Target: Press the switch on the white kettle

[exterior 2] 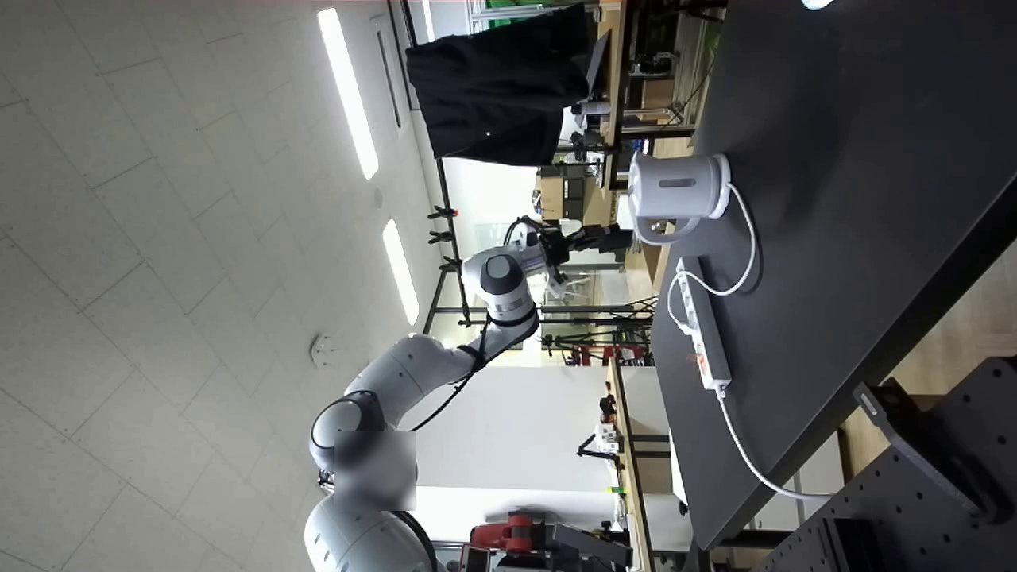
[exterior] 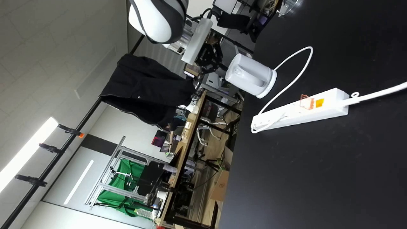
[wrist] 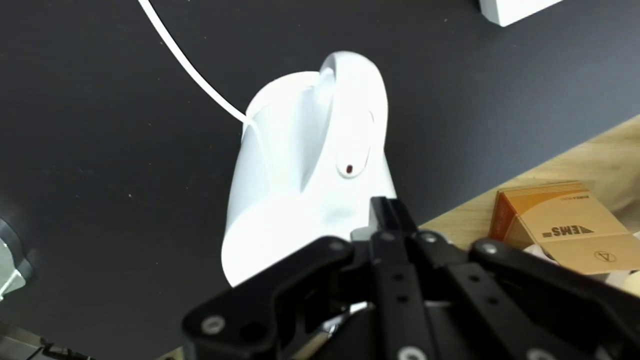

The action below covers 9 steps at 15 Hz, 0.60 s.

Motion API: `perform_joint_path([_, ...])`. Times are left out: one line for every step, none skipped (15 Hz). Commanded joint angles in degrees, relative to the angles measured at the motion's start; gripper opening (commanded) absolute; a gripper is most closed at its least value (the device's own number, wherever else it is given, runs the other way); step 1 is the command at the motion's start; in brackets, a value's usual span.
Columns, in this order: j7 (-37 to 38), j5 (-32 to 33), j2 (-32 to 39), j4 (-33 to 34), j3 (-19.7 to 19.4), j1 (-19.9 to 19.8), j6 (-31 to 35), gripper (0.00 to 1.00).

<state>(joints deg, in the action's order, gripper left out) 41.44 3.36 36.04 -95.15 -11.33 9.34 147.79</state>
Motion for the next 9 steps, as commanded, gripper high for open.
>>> perform_joint_path([-2.28, -0.56, -8.68, -3.90, 1.26, -0.59, -2.28, 0.00])
perform_joint_path([-2.73, -0.05, -10.30, -4.44, 1.28, -0.49, -2.75, 0.00])
perform_joint_path([-1.32, 1.59, -11.75, -5.12, 0.22, 0.45, -3.63, 0.26])
perform_joint_path([-1.62, 2.46, -13.28, -5.93, 0.24, 0.46, -4.43, 0.27])
perform_joint_path([-1.96, 2.79, -14.69, -6.75, 0.63, 0.18, -5.36, 0.32])
perform_joint_path([-2.07, 3.22, -15.93, -7.58, 0.93, -0.06, -6.12, 0.40])
perform_joint_path([-2.45, 3.46, -17.24, -8.60, 1.25, -0.32, -7.13, 0.46])
perform_joint_path([-2.19, 4.27, -18.25, -9.39, 1.25, -0.38, -8.02, 0.54])
perform_joint_path([-2.44, 4.63, -19.50, -10.38, 1.40, -0.61, -9.37, 0.60])
